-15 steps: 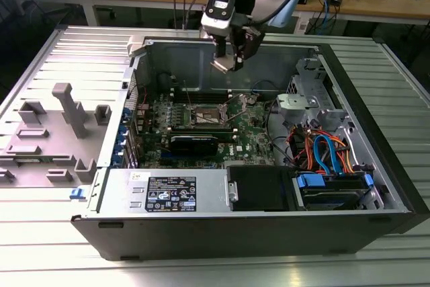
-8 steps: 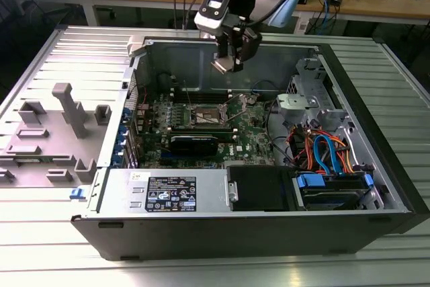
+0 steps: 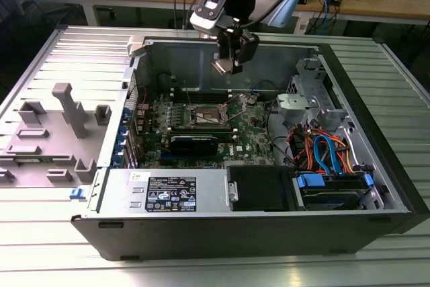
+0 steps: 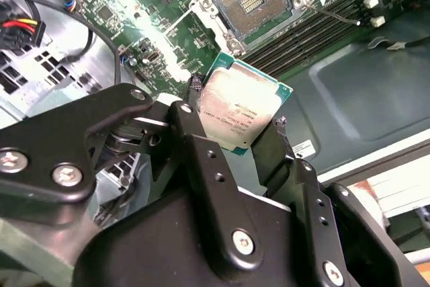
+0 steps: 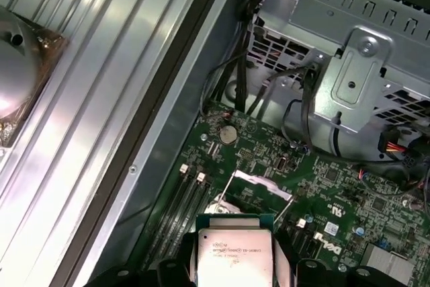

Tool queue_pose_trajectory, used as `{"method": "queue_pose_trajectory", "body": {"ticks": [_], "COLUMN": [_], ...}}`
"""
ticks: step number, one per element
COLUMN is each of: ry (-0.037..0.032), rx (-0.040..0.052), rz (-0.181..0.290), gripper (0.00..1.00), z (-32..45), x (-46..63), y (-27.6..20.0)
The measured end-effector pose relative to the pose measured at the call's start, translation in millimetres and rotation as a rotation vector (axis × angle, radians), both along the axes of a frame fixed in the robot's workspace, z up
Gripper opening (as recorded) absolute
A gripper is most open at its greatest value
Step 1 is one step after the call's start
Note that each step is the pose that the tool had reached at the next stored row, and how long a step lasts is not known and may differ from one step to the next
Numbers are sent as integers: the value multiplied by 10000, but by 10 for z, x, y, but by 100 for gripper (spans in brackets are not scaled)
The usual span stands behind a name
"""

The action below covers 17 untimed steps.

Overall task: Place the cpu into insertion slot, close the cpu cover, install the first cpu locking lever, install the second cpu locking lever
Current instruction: 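Place the cpu into insertion slot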

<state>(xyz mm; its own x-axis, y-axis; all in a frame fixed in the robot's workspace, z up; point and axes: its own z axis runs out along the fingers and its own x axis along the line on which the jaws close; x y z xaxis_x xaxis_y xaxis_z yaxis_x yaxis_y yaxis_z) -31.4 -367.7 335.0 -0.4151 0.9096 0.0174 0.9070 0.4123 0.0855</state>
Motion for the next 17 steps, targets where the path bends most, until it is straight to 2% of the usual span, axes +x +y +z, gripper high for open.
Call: {"method": "queue_pose_trajectory", "body": {"ticks": [7,8,10,12,17], "ry": [2,41,103,200,349], "rx": [-24,-68,-94,-131,-342], "rz": [-689,-703,-725,-768,-801], "gripper": [54,54,54,54,54], "z": [-30,-39,-48,-60,-82], "x": [0,-1,0,0,0], "y": [0,0,0,0,0]}}
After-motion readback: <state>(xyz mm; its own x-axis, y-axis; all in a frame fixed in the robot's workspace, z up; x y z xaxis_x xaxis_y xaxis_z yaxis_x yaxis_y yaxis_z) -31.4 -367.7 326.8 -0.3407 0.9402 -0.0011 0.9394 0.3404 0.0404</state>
